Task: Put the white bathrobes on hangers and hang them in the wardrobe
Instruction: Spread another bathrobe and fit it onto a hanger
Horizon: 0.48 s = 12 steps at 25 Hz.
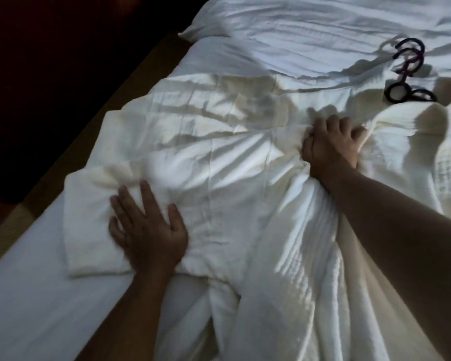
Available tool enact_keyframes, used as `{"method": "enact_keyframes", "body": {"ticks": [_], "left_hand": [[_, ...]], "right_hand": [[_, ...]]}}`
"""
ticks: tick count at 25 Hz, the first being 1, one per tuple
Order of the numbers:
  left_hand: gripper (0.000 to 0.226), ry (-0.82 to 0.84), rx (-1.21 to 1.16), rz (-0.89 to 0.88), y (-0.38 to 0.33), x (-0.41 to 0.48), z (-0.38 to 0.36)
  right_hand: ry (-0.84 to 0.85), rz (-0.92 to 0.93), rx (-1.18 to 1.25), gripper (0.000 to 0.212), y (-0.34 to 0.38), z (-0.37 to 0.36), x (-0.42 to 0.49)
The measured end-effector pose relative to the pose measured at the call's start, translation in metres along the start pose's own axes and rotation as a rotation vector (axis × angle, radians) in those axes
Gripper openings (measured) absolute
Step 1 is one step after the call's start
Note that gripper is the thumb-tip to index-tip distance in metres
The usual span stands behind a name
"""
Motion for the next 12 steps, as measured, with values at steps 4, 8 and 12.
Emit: {"method": "enact_keyframes", "body": {"ticks": [4,8,12], "left_hand": [[0.068,0.058,-0.01,-0.009,0.002,-0.001,-0.009],[0.075,0.427,-0.126,-0.018,0.014,0.006,0.043],[0.075,0.606,-0.389,-0.151,0.027,-0.116,0.127]], "right_hand": [[0.21,0.067,-0.221,0.059,0.015,0.043,-0.025],[0.238,-0.022,0.334,0.067,-0.007,0.126,-0.18],[0.19,-0.577,0.407,0.077,-0.13,0.208,-0.402]]}}
Point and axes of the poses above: each hand's wrist, its own x-axis towards the middle knuckle, its own z-axis out of the back of the hand, y = z × x, the point moved 1 cm from there along x, towards the middle knuckle, and after that the axes turned 2 degrees about y, right-handed, at the moved point
